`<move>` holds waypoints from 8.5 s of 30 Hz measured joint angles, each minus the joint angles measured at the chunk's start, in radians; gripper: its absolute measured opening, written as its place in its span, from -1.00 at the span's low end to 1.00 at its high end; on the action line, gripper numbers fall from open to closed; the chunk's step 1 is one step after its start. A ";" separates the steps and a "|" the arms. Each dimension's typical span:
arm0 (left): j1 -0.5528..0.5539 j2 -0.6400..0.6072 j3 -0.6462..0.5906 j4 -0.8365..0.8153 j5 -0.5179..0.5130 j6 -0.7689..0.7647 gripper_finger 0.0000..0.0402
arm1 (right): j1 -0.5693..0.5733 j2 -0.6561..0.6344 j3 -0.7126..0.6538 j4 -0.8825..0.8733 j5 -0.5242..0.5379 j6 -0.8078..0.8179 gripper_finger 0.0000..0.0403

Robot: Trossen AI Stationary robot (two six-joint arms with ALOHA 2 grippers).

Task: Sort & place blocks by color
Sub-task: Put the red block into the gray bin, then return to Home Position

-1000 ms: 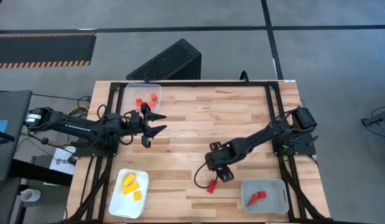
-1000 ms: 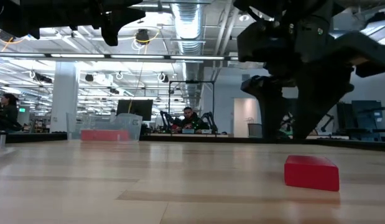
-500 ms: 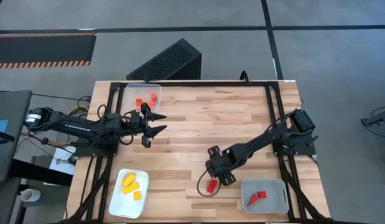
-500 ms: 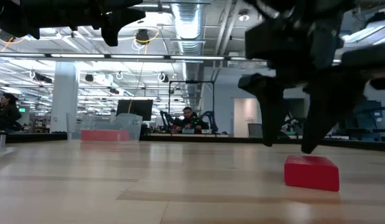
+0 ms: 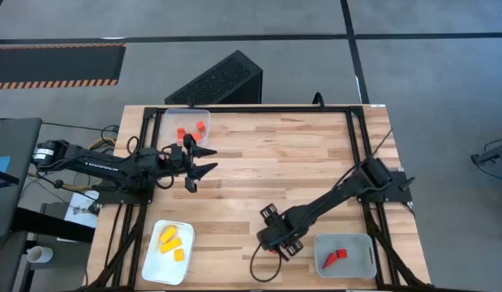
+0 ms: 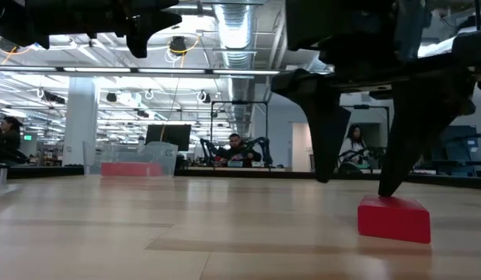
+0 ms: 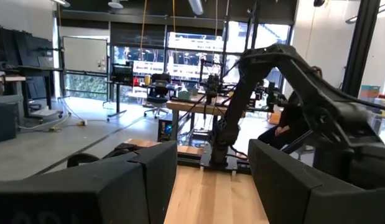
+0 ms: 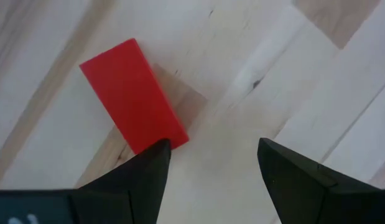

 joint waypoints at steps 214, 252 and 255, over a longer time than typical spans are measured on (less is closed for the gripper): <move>0.050 -0.900 -0.298 -0.712 0.240 -0.023 -1.00 | -0.634 -1.934 -1.425 0.836 -0.095 0.272 -0.92; 0.049 -0.899 -0.300 -0.756 0.140 -0.013 -1.00 | -0.641 -1.933 -1.427 0.778 -0.085 0.313 -0.79; 0.049 -0.899 -0.300 -0.756 0.140 -0.017 -1.00 | -0.641 -1.933 -1.427 0.778 -0.085 0.313 -0.79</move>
